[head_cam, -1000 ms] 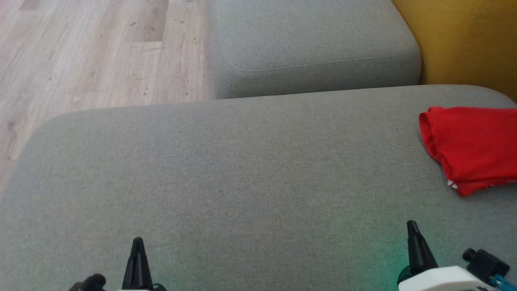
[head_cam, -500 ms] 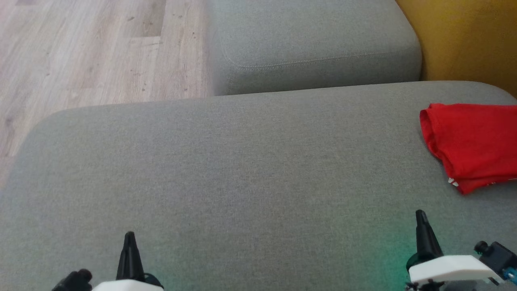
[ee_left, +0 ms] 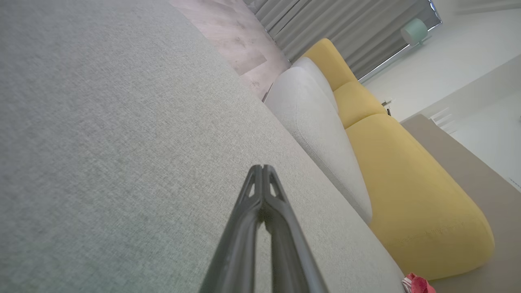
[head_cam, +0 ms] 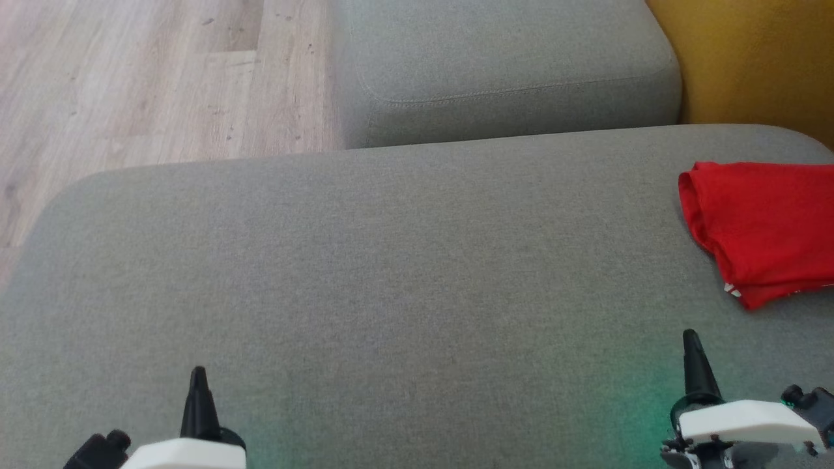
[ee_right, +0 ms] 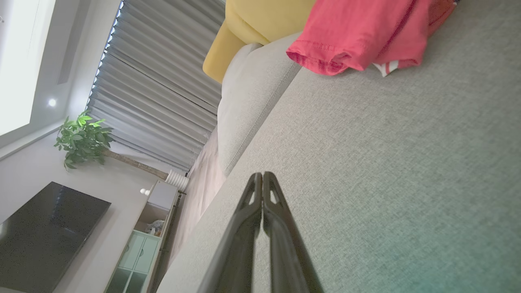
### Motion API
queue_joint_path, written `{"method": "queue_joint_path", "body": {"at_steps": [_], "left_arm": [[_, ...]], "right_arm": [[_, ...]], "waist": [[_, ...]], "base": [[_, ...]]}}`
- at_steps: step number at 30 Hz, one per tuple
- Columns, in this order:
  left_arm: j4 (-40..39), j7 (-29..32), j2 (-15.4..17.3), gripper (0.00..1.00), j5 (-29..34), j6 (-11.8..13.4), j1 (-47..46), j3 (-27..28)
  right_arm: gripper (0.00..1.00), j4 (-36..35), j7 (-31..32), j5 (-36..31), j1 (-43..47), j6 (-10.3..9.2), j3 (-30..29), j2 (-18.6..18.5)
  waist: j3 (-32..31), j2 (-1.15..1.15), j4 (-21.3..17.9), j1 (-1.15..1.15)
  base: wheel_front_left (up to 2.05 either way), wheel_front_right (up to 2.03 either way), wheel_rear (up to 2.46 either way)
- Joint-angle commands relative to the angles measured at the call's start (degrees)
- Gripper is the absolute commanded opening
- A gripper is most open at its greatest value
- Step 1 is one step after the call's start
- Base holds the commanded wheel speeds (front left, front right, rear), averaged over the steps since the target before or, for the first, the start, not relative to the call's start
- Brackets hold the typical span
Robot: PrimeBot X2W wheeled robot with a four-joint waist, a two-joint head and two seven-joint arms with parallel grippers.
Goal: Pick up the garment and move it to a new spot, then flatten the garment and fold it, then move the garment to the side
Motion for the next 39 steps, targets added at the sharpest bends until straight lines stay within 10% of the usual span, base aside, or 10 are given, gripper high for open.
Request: {"method": "queue_joint_path", "body": {"at_steps": [1, 39], "left_arm": [[-1.39, 0.22, 0.80, 0.00, -1.59, -0.55, -3.71, 1.66], [0.04, 6.47, 0.74, 0.00, -26.73, -4.69, -9.15, 7.40]], "right_arm": [[0.00, -2.23, 0.23, 1.57, -3.59, 0.26, 0.20, -0.74], [0.00, -3.43, 6.42, 24.95, -7.99, 0.40, -4.35, -0.57]], "waist": [[0.07, 0.00, -0.01, -0.01], [2.15, 0.00, -0.28, -0.01]], "base": [[0.00, 0.00, 0.00], [0.00, 0.00, 0.00]]}}
